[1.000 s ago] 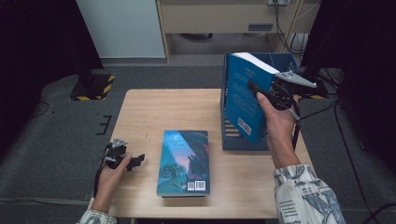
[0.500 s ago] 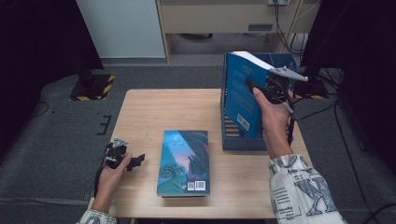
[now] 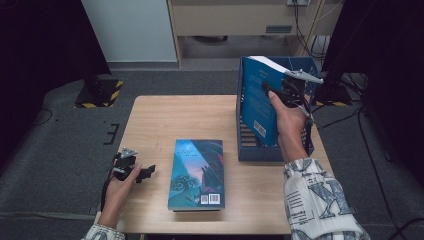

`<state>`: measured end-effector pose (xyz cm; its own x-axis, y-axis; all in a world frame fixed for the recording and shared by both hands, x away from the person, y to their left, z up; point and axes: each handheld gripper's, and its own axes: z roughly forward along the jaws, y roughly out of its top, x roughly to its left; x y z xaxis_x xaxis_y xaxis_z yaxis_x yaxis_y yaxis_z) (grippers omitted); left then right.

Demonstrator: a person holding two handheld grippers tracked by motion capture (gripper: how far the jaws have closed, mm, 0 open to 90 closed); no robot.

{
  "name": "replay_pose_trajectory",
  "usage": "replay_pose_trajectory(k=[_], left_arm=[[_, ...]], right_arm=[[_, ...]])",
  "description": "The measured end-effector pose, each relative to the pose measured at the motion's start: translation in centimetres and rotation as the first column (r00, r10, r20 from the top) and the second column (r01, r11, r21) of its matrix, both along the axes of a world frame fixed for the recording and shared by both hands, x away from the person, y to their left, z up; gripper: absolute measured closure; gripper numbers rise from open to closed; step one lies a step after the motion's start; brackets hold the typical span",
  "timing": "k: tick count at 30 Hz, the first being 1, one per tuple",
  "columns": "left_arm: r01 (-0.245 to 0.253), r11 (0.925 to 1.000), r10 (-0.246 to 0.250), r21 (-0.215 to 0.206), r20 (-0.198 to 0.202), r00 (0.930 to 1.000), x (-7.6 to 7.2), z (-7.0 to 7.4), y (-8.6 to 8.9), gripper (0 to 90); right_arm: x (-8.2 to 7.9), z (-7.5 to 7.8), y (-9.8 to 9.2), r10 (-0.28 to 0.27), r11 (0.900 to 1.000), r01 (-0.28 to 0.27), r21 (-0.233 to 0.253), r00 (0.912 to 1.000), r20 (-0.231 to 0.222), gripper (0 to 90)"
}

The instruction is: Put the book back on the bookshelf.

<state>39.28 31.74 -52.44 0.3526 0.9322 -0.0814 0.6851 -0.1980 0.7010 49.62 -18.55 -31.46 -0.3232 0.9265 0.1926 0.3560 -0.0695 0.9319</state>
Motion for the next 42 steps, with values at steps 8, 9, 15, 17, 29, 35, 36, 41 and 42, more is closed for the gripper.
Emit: replay_pose_trajectory(k=[8,9,15,17,29,35,36,41,42], left_arm=[[0.001,1.0,-0.001,0.0,0.002,1.0,0.0,0.0,-0.1,6.7],[0.001,1.0,-0.001,-0.001,0.002,1.0,0.0,0.0,-0.1,6.7],[0.002,1.0,-0.002,-0.001,0.001,1.0,0.1,0.0,-0.1,6.7],[0.004,1.0,-0.004,0.0,0.002,1.0,0.0,0.0,-0.1,6.7],[0.0,1.0,0.0,-0.005,0.003,1.0,0.1,0.0,-0.1,6.7],[0.008,0.9999,-0.008,0.007,0.003,1.0,0.1,0.1,-0.2,6.7],[0.008,0.9999,-0.008,0.007,0.004,1.0,0.1,0.1,-0.2,6.7],[0.008,0.9999,-0.008,0.01,0.006,0.9999,0.1,0.1,-0.2,6.6],[0.008,0.9999,-0.008,0.011,0.005,0.9999,0.1,0.1,-0.2,6.6]], right_arm=[[0.7,-0.6,0.5,-0.017,1.0,0.017,-0.012,0.9998,-0.006,61.1],[0.8,-0.7,0.6,-0.022,1.0,0.021,-0.01,0.9997,-0.007,61.1],[1.5,-1.3,1.5,-0.044,0.999,0.044,-0.021,0.999,0.0,61.1],[1.6,-1.5,1.7,-0.049,0.999,0.049,-0.019,0.9988,-0.003,61.1],[2.3,-2.9,2.5,-0.068,0.997,0.068,-0.027,0.9977,-0.005,61.1],[2.6,-3.7,2.5,-0.075,0.997,0.075,-0.022,0.9971,-0.009,61.2],[2.7,-3.9,2.5,-0.078,0.997,0.078,-0.02,0.9969,-0.008,61.2],[2.7,-4.1,2.8,-0.078,0.997,0.078,-0.027,0.9969,-0.003,61.2],[2.8,-4.1,2.8,-0.079,0.996,0.079,-0.03,0.9969,-0.002,61.2]])
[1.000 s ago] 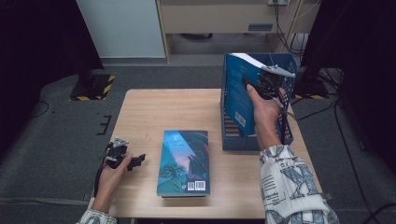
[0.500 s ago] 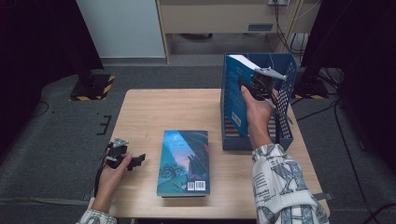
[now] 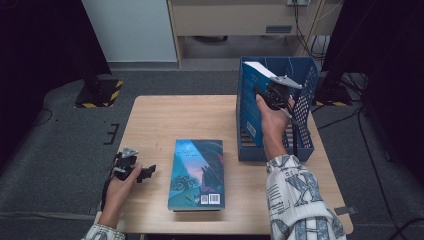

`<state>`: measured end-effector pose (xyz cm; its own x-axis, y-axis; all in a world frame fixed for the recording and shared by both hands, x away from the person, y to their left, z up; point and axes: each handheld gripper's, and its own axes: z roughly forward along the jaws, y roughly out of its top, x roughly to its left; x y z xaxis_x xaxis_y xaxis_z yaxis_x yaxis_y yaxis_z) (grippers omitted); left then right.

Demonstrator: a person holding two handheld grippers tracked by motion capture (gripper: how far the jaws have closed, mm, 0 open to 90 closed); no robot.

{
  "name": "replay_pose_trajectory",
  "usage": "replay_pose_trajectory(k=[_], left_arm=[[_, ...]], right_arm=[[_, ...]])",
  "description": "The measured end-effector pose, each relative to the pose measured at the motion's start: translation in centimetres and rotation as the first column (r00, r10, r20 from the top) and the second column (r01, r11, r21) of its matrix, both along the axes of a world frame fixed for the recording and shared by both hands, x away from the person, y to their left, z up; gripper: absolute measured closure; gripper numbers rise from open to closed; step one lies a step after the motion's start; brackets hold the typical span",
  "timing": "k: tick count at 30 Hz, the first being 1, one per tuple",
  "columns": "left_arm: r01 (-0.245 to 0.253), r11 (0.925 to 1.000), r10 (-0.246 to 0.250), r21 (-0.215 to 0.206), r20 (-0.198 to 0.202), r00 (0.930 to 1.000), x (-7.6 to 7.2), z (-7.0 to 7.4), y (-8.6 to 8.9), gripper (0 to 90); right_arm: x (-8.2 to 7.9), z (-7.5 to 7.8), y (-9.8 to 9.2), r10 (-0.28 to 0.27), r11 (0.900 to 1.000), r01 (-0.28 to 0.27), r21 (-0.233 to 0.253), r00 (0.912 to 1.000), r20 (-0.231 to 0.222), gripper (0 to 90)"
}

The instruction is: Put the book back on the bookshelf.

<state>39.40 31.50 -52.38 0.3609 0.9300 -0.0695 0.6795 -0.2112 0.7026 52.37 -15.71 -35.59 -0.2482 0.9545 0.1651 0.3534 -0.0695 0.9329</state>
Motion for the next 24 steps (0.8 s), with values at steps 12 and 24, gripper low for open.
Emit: replay_pose_trajectory(k=[12,24], left_arm=[[0.002,1.0,-0.002,0.005,0.0,1.0,0.0,0.0,-0.1,6.7],[0.005,1.0,-0.005,0.007,0.0,1.0,0.0,0.0,-0.1,6.6]], right_arm=[[0.0,-1.9,0.5,-0.009,1.0,0.009,-0.024,0.9999,-0.007,61.2],[0.2,-2.8,0.6,-0.016,0.999,0.016,-0.028,0.9997,-0.021,61.2]])
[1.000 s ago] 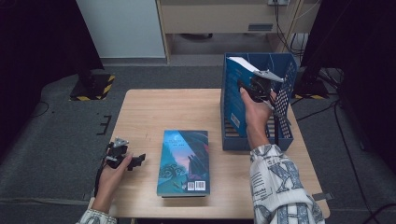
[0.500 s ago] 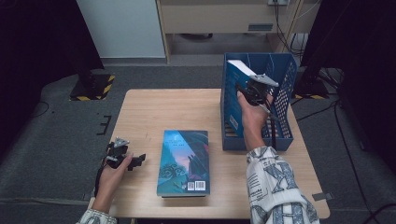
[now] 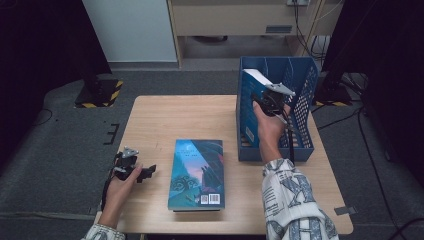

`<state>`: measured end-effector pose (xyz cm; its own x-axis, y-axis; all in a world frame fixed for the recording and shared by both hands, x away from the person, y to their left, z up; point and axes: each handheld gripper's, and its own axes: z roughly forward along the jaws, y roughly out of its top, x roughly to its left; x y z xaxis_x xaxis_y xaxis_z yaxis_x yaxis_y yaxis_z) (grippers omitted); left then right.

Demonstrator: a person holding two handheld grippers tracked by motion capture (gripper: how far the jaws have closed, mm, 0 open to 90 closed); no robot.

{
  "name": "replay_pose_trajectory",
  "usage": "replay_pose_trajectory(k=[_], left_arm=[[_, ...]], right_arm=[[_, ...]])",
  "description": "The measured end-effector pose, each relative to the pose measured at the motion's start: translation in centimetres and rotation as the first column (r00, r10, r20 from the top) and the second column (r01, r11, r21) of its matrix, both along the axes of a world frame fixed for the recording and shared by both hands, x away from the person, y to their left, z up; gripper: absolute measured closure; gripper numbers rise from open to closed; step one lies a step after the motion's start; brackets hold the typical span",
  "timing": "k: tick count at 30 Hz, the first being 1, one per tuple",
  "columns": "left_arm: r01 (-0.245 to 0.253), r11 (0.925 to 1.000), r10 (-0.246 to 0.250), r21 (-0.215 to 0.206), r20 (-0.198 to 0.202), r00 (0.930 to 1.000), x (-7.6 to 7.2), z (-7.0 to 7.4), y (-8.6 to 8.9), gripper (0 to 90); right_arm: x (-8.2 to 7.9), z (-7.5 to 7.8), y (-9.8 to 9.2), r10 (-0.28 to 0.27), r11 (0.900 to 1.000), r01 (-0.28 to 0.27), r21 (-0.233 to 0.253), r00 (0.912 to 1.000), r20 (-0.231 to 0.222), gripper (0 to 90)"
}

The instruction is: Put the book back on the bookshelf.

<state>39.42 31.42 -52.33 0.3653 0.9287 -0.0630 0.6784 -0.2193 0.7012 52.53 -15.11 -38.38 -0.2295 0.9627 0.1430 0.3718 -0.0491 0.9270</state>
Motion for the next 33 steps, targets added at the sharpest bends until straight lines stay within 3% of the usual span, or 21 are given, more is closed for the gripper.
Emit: replay_pose_trajectory(k=[9,33], left_arm=[[0.003,1.0,-0.003,0.002,0.001,1.0,0.0,0.0,0.0,6.6],[0.008,0.9999,-0.008,0.01,-0.002,1.0,0.0,0.0,-0.2,6.7]], right_arm=[[-0.2,0.2,0.1,0.01,0.999,-0.011,-0.037,0.9995,-0.031,60.8],[-1.4,0.6,0.0,0.029,0.998,-0.032,-0.045,0.9967,-0.076,59.6]])
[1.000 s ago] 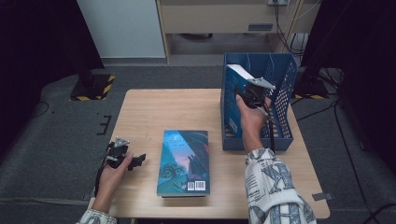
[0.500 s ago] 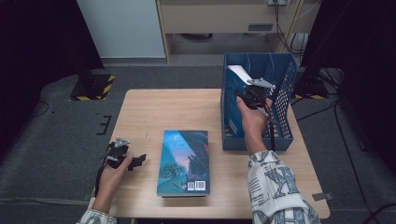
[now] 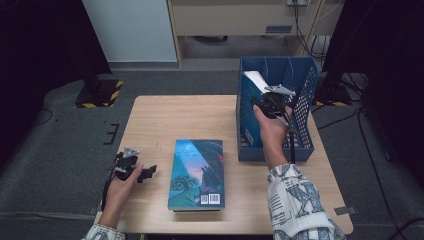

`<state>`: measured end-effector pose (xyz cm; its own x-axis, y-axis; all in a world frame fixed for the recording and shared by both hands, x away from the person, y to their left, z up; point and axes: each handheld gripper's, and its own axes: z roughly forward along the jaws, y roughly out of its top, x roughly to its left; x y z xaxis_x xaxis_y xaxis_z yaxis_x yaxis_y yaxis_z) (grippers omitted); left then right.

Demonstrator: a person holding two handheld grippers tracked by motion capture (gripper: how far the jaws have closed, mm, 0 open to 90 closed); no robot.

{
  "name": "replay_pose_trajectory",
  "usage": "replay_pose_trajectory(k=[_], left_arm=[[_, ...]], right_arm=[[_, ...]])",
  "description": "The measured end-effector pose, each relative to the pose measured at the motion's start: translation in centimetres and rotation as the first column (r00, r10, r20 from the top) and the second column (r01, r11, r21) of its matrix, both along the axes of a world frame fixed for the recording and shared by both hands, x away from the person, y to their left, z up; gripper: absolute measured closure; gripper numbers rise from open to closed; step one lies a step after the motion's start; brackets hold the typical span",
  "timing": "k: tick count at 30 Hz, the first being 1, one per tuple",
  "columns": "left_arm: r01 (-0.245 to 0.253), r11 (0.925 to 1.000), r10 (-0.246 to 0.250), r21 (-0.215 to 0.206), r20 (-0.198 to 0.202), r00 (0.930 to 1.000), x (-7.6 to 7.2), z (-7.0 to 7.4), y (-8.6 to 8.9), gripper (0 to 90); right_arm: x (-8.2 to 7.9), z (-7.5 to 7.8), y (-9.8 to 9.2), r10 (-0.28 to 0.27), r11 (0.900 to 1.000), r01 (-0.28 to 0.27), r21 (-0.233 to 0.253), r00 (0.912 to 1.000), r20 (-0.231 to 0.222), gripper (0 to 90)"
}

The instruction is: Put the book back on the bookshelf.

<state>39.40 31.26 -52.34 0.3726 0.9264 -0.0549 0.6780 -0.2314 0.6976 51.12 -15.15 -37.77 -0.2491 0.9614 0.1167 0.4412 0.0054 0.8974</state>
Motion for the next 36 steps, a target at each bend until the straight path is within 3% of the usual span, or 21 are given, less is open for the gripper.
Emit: replay_pose_trajectory(k=[14,27,36], left_arm=[[0.006,0.9999,-0.006,0.01,-0.009,0.9999,-0.1,0.0,-0.1,6.6],[0.001,1.0,-0.001,0.005,-0.007,1.0,-0.1,0.0,-0.2,6.6],[0.003,1.0,-0.003,0.007,-0.006,1.0,-0.1,-0.1,-0.2,6.6]], right_arm=[[-1.7,-0.5,-0.3,0.023,1.0,-0.023,-0.008,0.9997,-0.003,59.3],[-3.1,-1.3,-0.8,0.01,0.999,-0.01,0.053,0.9999,0.004,58.2],[-4.0,-1.8,-0.8,0.01,0.998,-0.012,0.061,0.9995,0.029,56.5]])
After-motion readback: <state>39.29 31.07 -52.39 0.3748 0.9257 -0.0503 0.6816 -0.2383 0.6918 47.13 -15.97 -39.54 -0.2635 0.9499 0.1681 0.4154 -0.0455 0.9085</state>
